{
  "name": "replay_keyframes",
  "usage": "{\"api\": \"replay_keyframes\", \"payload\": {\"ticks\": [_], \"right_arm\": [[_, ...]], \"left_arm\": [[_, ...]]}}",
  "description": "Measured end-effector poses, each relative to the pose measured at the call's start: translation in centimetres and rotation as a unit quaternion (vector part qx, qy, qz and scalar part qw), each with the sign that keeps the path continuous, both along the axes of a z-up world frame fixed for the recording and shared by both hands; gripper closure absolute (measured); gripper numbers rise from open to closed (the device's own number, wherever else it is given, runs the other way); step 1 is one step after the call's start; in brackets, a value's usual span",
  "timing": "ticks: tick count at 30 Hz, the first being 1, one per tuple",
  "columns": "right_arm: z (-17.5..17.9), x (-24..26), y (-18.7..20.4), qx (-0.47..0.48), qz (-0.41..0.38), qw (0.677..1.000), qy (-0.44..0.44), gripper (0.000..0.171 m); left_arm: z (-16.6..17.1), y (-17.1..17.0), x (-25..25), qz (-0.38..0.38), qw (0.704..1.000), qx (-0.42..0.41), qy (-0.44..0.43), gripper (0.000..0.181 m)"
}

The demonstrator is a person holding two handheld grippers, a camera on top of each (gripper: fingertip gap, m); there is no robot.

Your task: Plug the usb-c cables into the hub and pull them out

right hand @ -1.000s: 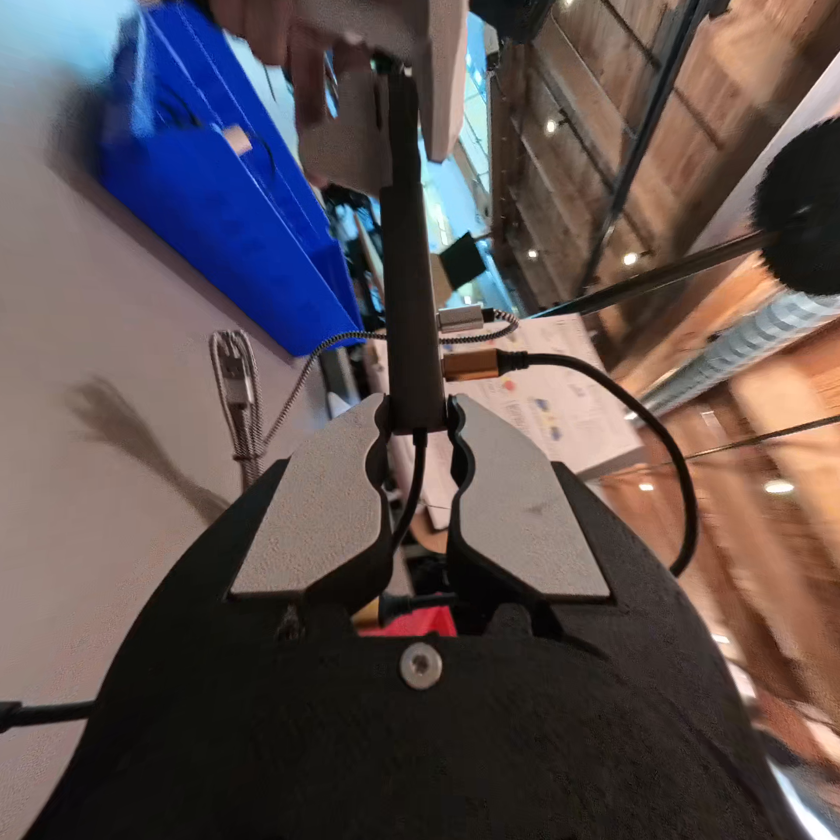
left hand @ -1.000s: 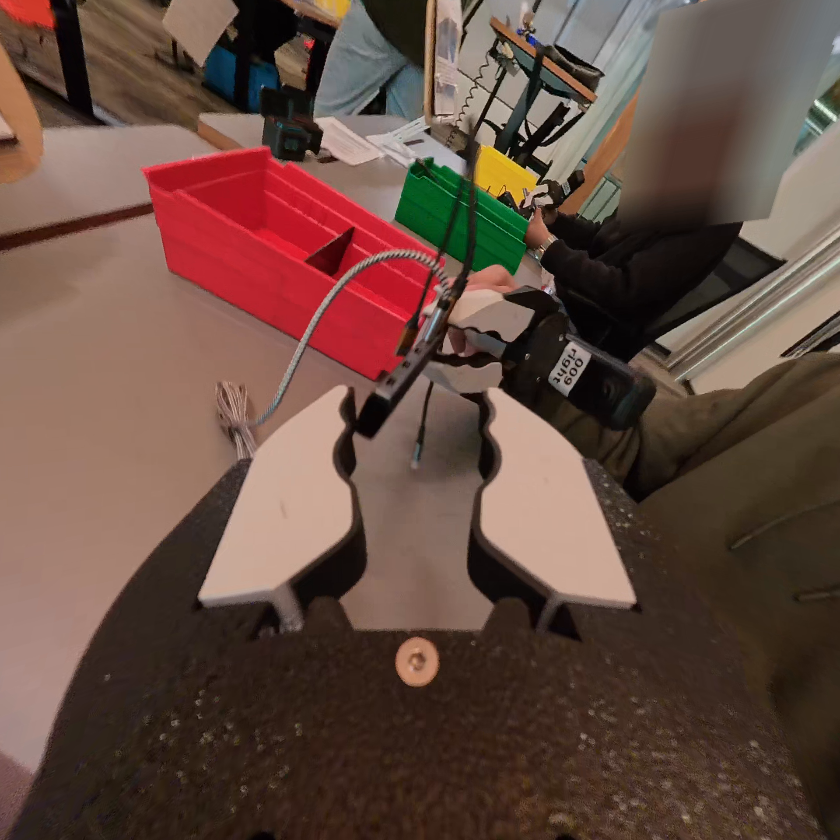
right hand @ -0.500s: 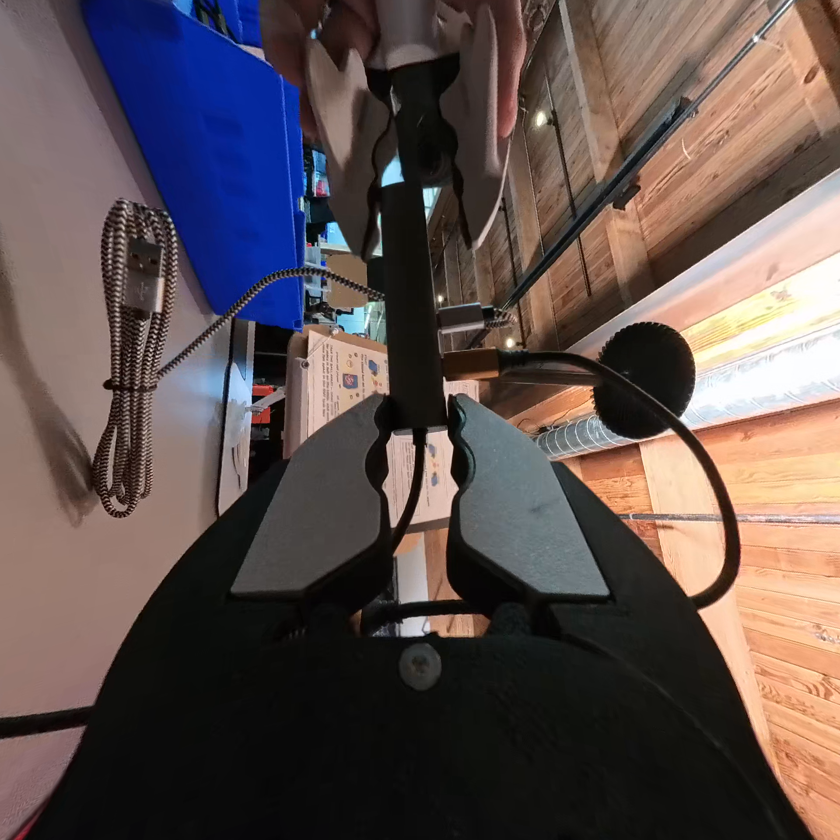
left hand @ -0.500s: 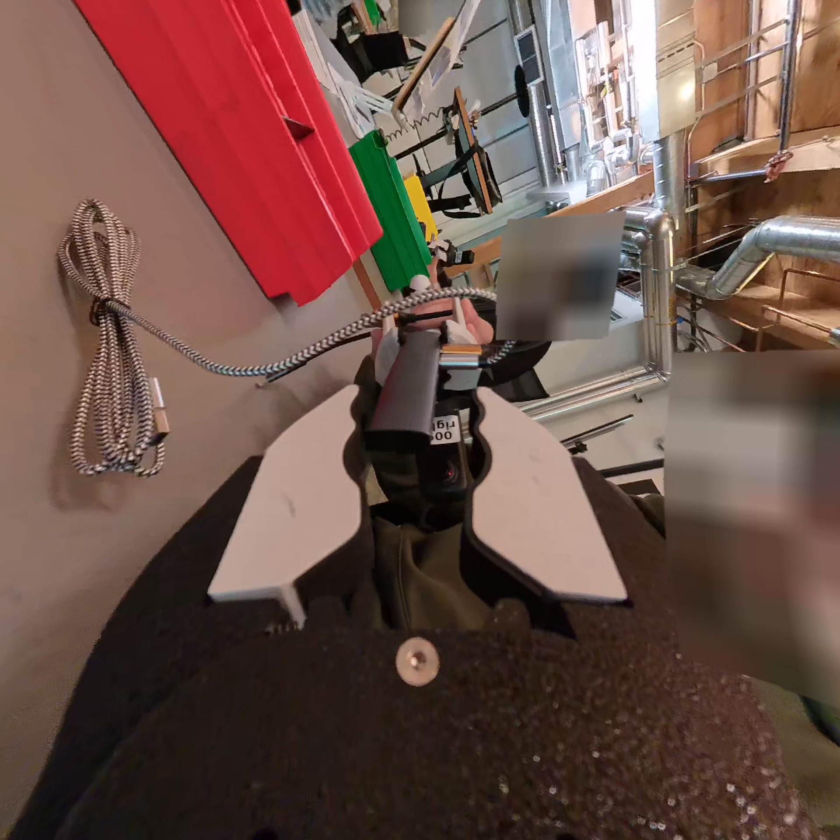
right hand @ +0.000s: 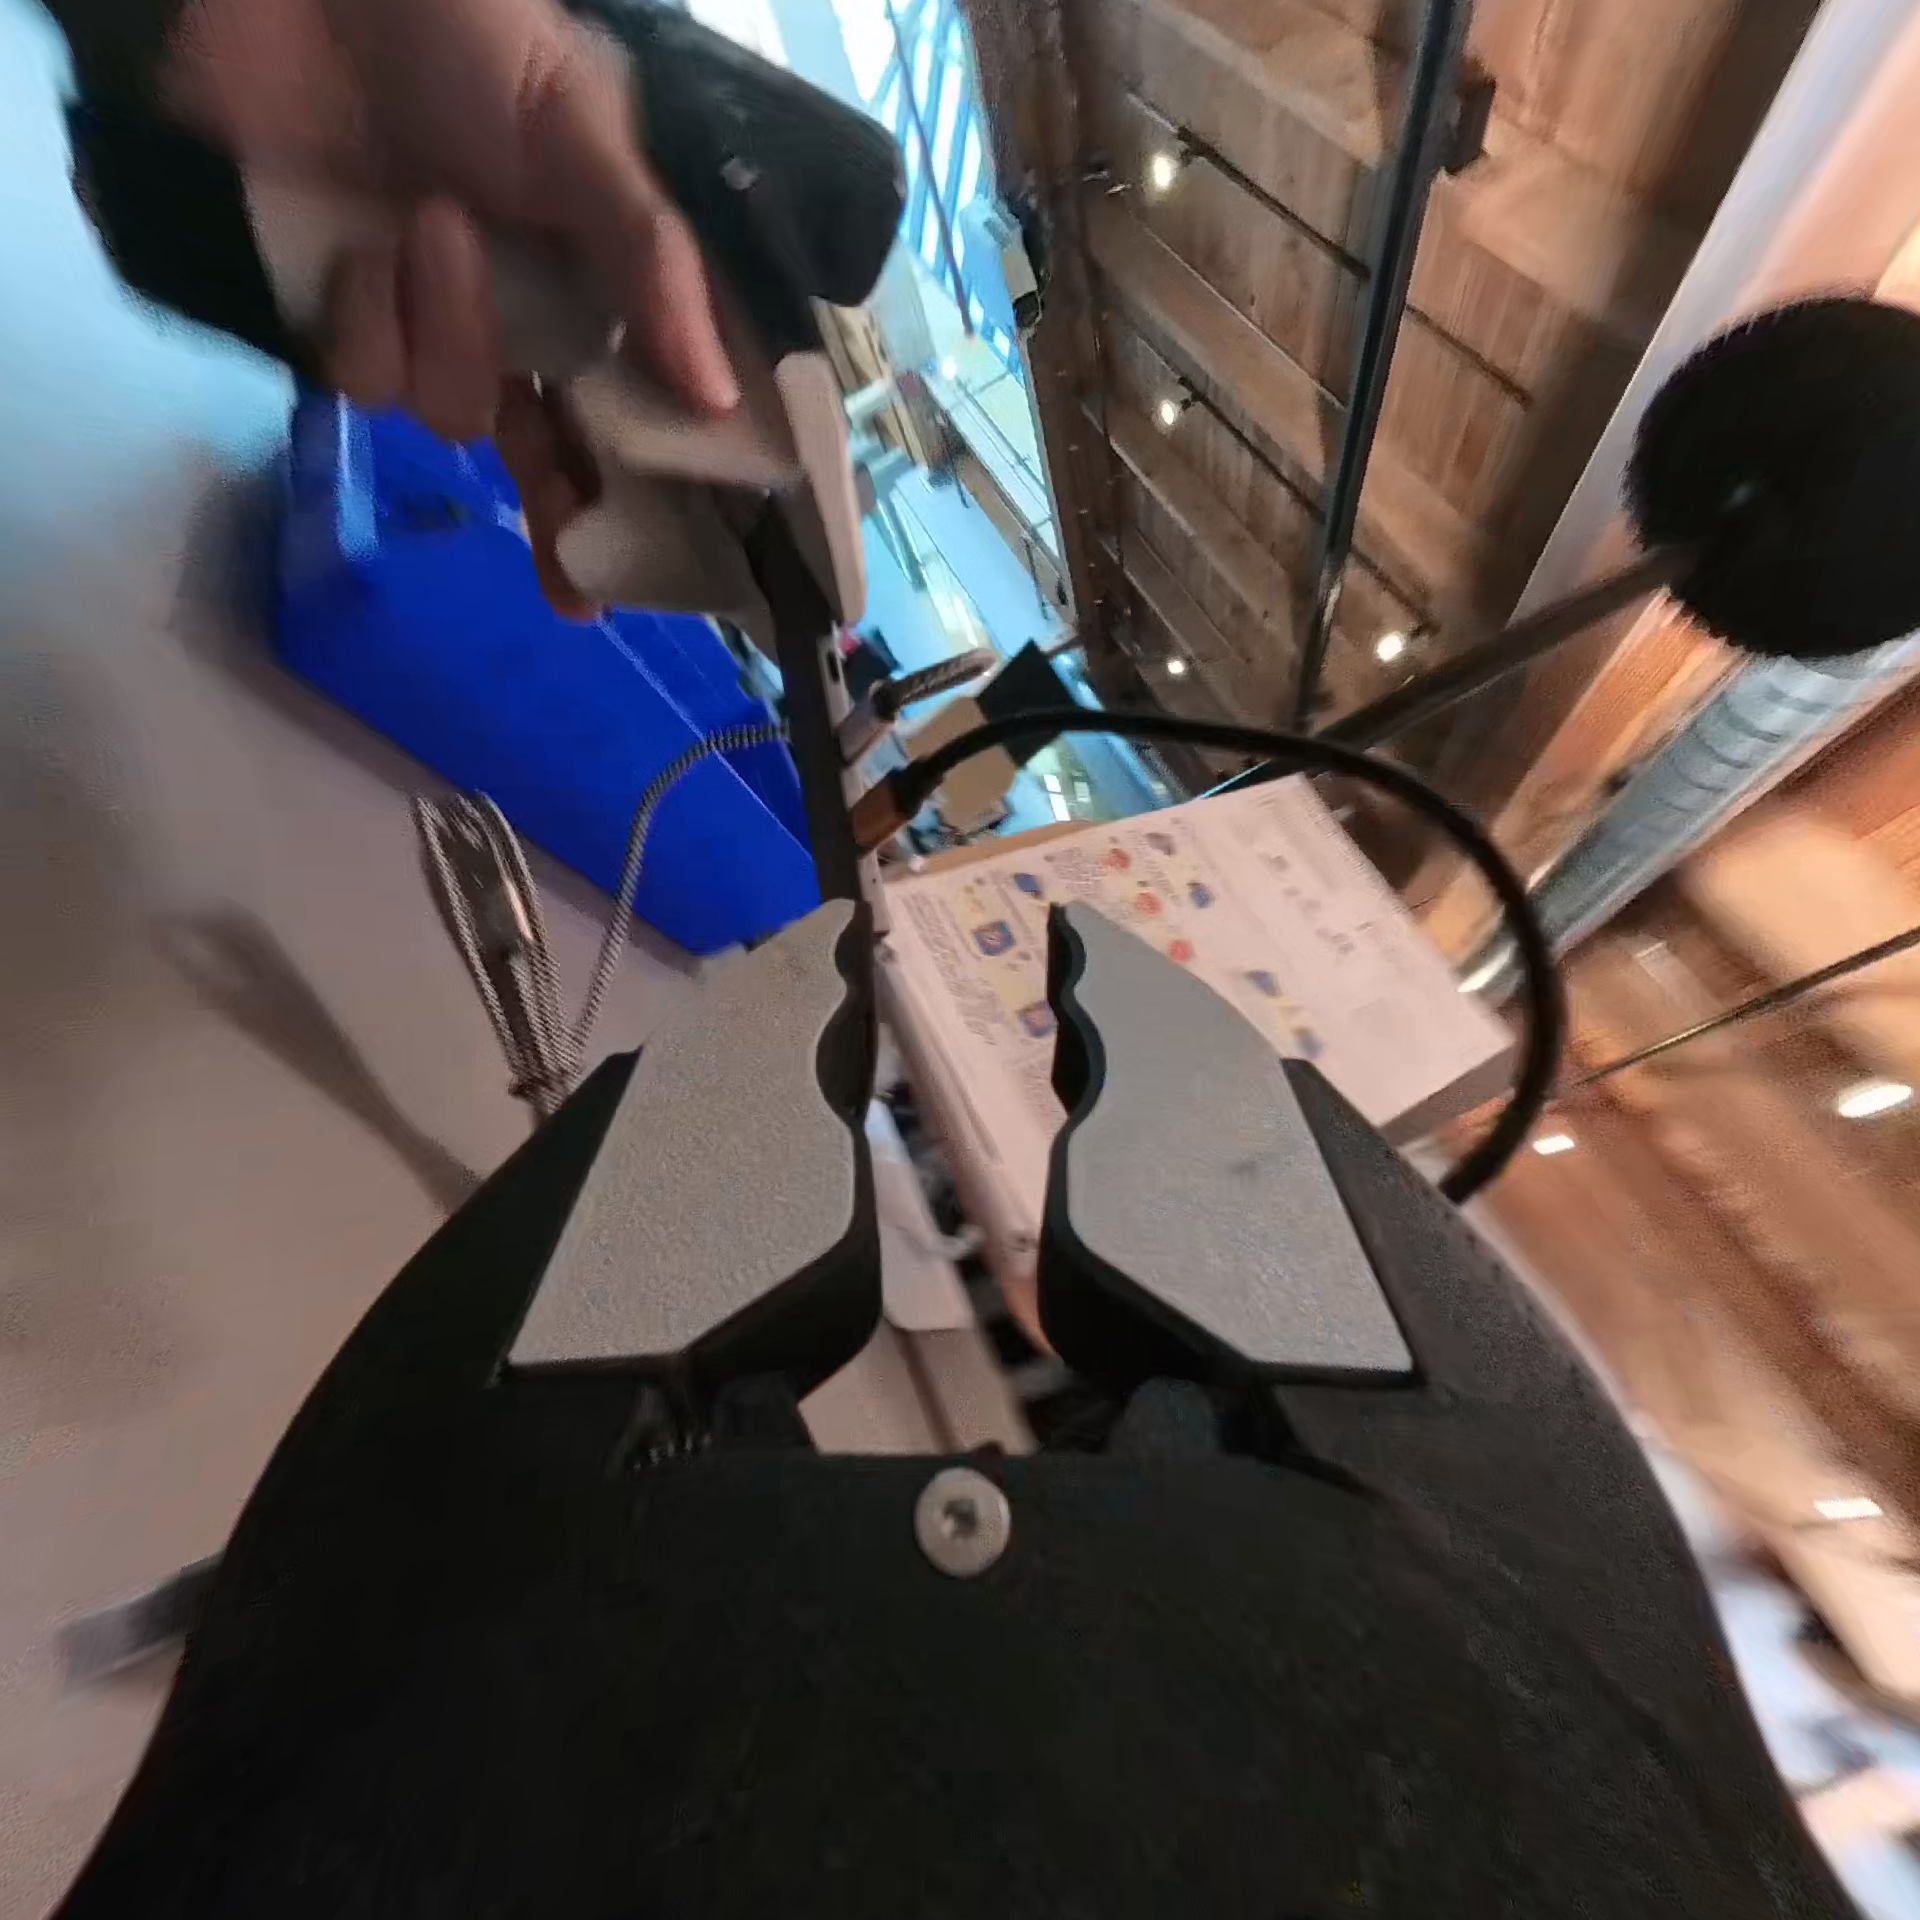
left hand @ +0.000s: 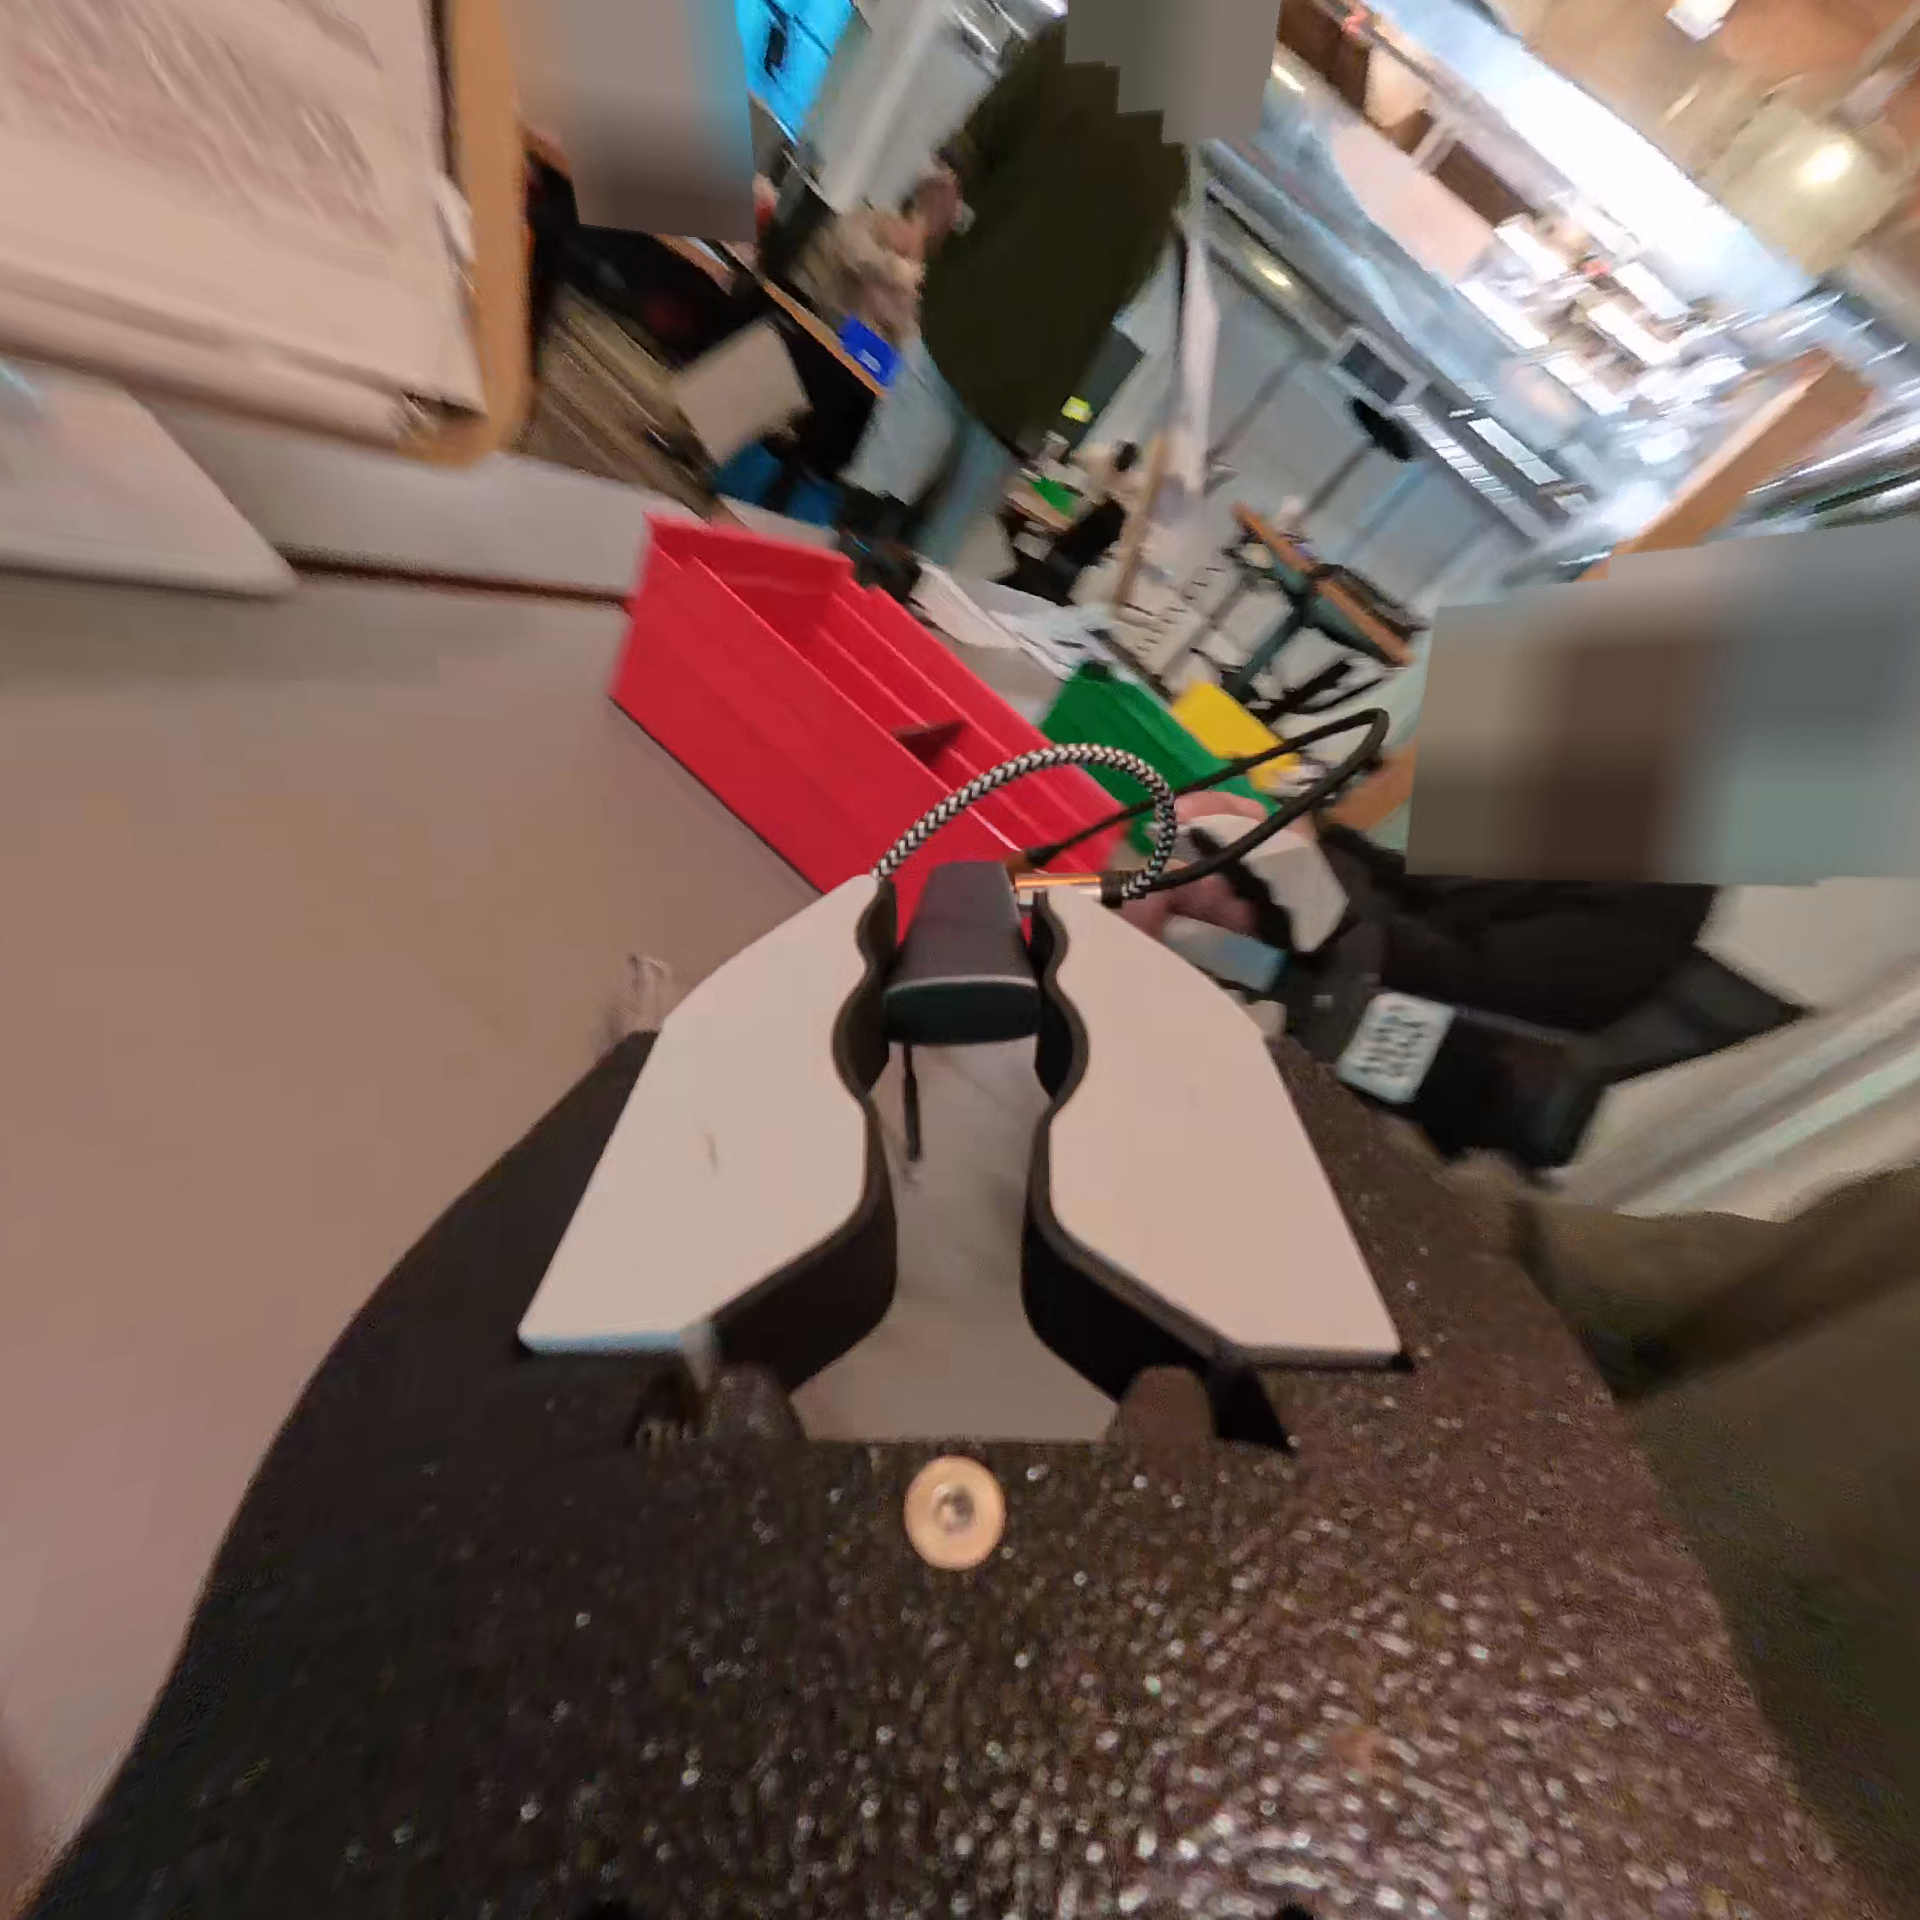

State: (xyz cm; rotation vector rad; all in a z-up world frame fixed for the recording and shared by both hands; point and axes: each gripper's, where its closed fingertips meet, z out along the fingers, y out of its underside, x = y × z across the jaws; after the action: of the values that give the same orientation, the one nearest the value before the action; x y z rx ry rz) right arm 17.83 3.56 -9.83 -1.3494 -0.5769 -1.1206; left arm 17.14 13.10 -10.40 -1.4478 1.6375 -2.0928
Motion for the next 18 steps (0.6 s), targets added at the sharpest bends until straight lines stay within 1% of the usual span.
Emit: {"api": "replay_keyframes", "payload": {"ticks": [2, 3, 4, 5, 6, 7, 8, 9, 10, 11, 12, 13, 15, 16, 17, 18], "right_arm": [[0.2, 0.0, 0.2, 0.019, 0.044, 0.993, 0.111, 0.135], [0.0, -0.5, 0.6, 0.017, 0.075, 0.982, 0.172, 0.135], [-0.4, -0.7, 1.2, 0.015, 0.095, 0.965, 0.242, 0.136], [-1.2, -0.4, 1.9, 0.012, 0.092, 0.942, 0.323, 0.135], [-2.3, -0.3, 2.7, 0.000, 0.087, 0.909, 0.407, 0.131], [-3.5, -0.5, 3.5, -0.008, 0.091, 0.868, 0.489, 0.124], [-4.5, -1.1, 4.2, -0.016, 0.102, 0.819, 0.564, 0.116], [-5.1, -2.1, 4.8, -0.020, 0.130, 0.771, 0.623, 0.104], [-5.2, -2.4, 5.2, -0.001, 0.151, 0.729, 0.667, 0.098], [-5.2, -2.1, 5.3, 0.033, 0.159, 0.695, 0.700, 0.101], [-5.2, -1.8, 5.2, 0.062, 0.162, 0.664, 0.727, 0.109], [-5.2, -2.5, 5.3, 0.058, 0.184, 0.635, 0.748, 0.112], [-4.8, -6.7, 5.5, -0.050, 0.271, 0.582, 0.765, 0.117], [-4.3, -7.9, 5.4, -0.085, 0.293, 0.576, 0.758, 0.120], [-3.5, -8.3, 5.3, -0.084, 0.298, 0.594, 0.743, 0.119], [-2.5, -8.4, 5.0, -0.075, 0.301, 0.620, 0.720, 0.122]], "left_arm": [[0.7, 0.7, 0.3, 0.047, 0.995, 0.072, -0.041, 0.157], [0.9, 0.7, 0.3, 0.065, 0.990, 0.109, -0.060, 0.157], [1.1, 0.5, 0.3, 0.075, 0.983, 0.151, -0.078, 0.157], [1.1, 0.1, 0.3, 0.086, 0.973, 0.195, -0.093, 0.157], [1.0, 0.0, 0.4, 0.100, 0.960, 0.240, -0.104, 0.157], [0.9, -0.2, 0.5, 0.113, 0.945, 0.286, -0.114, 0.157], [0.9, -0.4, 0.6, 0.125, 0.926, 0.332, -0.129, 0.157], [1.0, -0.6, 0.6, 0.136, 0.908, 0.370, -0.144, 0.157], [1.2, -1.0, 0.5, 0.143, 0.892, 0.399, -0.157, 0.157], [1.4, -1.3, 0.5, 0.148, 0.878, 0.422, -0.169, 0.157], [1.7, -1.6, 0.4, 0.154, 0.865, 0.440, -0.184, 0.157], [2.0, -1.8, 0.3, 0.159, 0.852, 0.458, -0.197, 0.157], [2.2, -1.7, 0.3, 0.167, 0.833, 0.484, -0.209, 0.157], [2.4, -1.5, 0.3, 0.177, 0.826, 0.491, -0.214, 0.157], [2.4, -1.4, 0.3, 0.179, 0.823, 0.493, -0.220, 0.157], [2.5, -1.4, 0.2, 0.179, 0.823, 0.490, -0.225, 0.157]]}}
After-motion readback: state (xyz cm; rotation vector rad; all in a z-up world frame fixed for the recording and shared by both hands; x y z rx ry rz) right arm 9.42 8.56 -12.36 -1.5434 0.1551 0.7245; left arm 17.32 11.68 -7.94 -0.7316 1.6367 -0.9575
